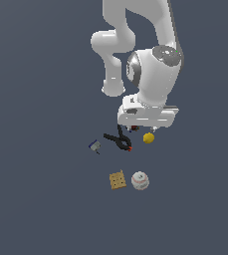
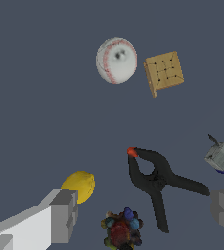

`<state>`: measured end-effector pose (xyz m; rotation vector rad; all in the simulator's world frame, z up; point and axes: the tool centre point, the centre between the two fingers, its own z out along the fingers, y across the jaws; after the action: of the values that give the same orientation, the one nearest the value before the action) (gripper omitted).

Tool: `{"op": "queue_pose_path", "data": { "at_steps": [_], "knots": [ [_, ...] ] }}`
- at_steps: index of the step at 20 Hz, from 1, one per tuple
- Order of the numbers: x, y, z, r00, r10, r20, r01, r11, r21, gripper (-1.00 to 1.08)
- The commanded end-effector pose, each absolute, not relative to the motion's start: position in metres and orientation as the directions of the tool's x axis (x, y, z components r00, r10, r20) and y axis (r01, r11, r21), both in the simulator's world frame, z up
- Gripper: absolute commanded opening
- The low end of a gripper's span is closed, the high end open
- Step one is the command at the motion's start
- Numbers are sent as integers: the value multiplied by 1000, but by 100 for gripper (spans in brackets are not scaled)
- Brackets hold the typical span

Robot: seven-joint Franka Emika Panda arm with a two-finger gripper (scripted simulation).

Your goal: Pick up a designated object from a clutter of objects.

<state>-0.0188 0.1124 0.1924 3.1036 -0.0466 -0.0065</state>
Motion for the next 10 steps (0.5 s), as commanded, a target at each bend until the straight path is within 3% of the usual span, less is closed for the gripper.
{"op": "queue_pose_path", "data": {
  "at_steps": [1, 10],
  "knots": [
    [-27, 128, 170, 998, -59, 0, -59, -998, 34, 100],
    [-63, 171, 107, 990, -144, 3, -144, -989, 14, 100]
  ]
}}
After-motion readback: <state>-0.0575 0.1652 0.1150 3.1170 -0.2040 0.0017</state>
